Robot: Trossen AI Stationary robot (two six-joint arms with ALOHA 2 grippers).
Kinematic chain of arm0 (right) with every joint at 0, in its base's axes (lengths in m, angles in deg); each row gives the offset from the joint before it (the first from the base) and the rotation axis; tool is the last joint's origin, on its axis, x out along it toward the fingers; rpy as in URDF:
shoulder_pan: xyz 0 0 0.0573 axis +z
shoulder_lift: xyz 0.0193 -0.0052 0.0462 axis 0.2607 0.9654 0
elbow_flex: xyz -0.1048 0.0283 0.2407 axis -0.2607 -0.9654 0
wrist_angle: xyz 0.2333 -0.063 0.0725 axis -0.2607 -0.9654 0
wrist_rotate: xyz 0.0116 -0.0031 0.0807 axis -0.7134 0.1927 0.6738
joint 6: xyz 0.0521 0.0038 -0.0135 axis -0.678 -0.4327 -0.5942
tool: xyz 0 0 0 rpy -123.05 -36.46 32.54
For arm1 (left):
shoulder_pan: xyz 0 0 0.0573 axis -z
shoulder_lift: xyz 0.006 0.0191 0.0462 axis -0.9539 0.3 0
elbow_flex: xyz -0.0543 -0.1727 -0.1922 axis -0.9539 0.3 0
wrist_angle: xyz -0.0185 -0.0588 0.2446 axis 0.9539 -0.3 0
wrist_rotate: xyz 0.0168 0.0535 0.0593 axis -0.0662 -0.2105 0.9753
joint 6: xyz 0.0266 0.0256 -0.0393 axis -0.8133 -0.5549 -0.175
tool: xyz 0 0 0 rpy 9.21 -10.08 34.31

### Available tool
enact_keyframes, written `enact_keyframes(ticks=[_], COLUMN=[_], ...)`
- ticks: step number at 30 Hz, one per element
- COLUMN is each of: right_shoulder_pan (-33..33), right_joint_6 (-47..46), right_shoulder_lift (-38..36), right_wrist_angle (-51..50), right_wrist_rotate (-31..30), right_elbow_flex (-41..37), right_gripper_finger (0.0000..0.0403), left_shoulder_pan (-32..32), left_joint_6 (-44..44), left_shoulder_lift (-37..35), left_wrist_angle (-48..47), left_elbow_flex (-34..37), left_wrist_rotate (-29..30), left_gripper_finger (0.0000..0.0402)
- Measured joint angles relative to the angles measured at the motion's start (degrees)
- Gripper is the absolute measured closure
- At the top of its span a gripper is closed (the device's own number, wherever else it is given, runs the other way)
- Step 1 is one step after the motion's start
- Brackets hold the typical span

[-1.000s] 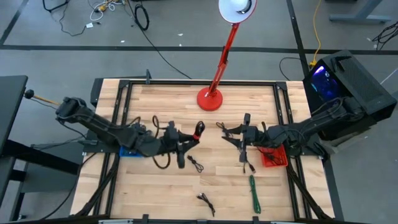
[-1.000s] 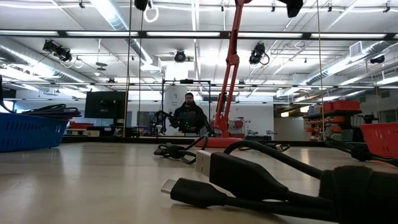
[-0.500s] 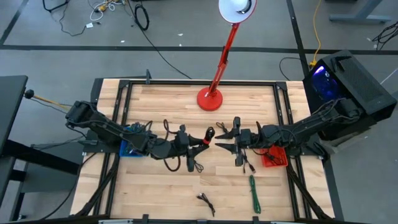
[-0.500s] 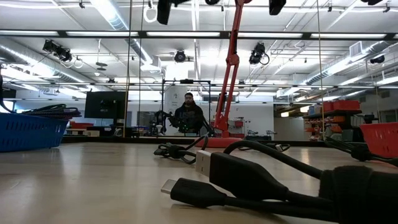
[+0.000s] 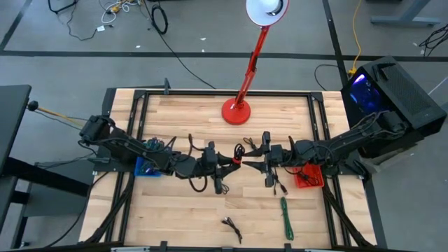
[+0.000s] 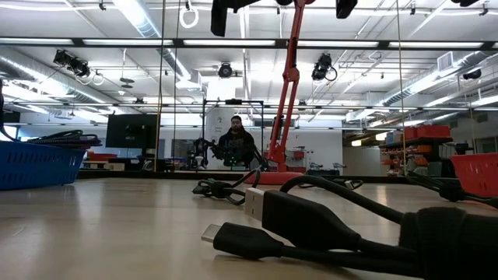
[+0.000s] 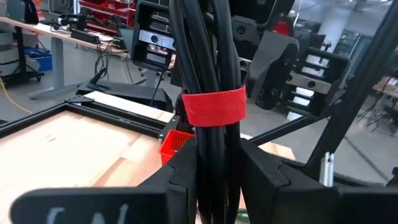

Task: Pick & Place USB Port
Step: Put the black charger cable into the red bin

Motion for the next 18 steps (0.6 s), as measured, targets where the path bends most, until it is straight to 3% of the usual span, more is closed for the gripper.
enact_keyframes(ticks=[18], right_shoulder_pan=[-1.4], right_joint_6=[-1.4], right_shoulder_lift=[0.6], right_wrist_angle=[0.7], right_wrist_rotate=[2.1], right_elbow_flex=[0.0], right_gripper_finger=[0.0293], left_shoulder_pan=[1.3], left_joint_6=[-0.7], left_shoulder_lift=[1.8], left_wrist_angle=[2.7], left_elbow_flex=[-0.1], left_wrist_rotate=[0.0], left_gripper_finger=[0.0313])
